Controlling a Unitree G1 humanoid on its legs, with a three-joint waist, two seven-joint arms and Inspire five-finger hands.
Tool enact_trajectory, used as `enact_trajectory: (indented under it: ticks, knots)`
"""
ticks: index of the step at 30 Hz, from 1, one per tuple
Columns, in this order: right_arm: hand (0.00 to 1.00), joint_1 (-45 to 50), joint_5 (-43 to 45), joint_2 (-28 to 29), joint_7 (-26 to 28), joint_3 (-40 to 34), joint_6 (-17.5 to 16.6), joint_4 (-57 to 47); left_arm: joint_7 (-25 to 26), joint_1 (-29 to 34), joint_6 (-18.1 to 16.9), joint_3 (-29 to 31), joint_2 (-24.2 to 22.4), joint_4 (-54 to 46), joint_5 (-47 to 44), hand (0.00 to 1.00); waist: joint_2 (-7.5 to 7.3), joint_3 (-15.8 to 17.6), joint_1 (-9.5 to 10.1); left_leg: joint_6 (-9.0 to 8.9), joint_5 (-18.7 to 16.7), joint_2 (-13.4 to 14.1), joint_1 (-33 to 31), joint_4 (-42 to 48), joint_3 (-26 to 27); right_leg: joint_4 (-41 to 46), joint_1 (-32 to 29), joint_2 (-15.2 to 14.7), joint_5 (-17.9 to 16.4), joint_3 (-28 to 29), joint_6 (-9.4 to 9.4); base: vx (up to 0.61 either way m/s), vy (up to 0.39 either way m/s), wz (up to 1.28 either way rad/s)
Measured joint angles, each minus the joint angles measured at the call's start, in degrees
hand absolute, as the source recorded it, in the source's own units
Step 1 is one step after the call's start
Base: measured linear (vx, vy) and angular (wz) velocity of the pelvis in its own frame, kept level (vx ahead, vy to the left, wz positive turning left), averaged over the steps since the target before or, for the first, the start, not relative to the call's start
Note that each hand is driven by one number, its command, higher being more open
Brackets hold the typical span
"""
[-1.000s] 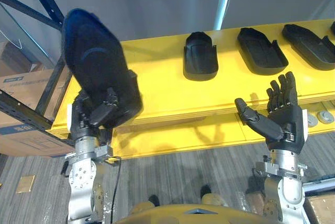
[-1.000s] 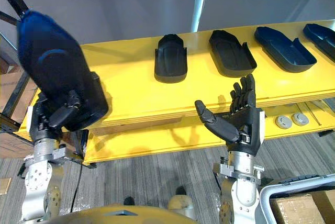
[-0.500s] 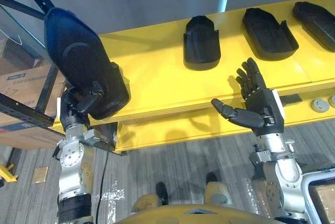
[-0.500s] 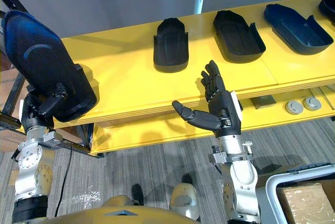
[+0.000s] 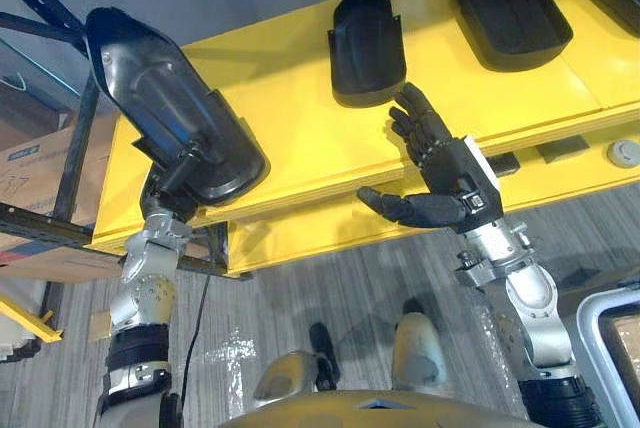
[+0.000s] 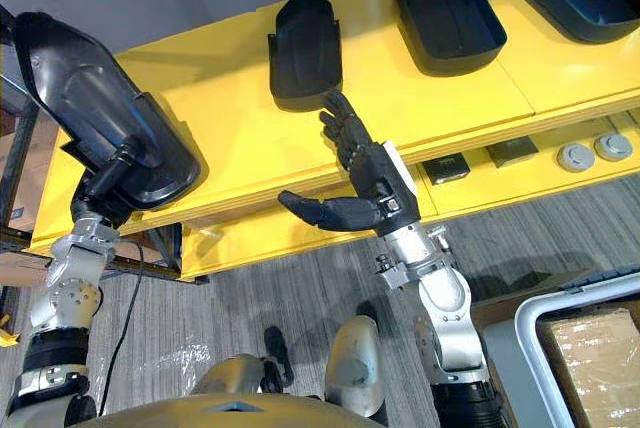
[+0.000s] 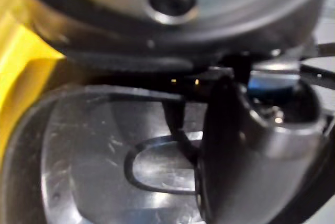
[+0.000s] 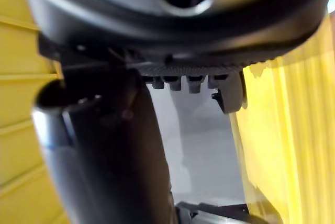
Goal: Walk over and take three plastic housings, then place them on the shelf
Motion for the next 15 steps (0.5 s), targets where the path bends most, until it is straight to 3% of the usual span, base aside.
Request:
enact_trajectory:
  ticks: [10,15]
  knots:
    - [1.0,-1.74,0.82,0.14,-0.12,1.99,0.28,-1.21,1.99,-5.31,0.15,-3.13,0.49,0.29,6.95,0.0,-0.13,1.4,-0.19,0.11,-2.49,1.19,-1.81,4.48,4.9,0.78,-0.65,-0.99,-0.36,0.48,0.84,0.0,0.008,0.01]
    - [1.0,-2.97,0.82,0.13,-0.09,2.98,0.47,-2.21,4.33,-8.2,1.82,-4.33,4.44,0.29,12.35,0.0,-0.85,2.11,-0.21,0.33,-3.09,1.74,-2.75,6.61,5.23,0.8,-0.93,-0.85,-0.26,0.58,0.96,0.0,0.001,-0.02]
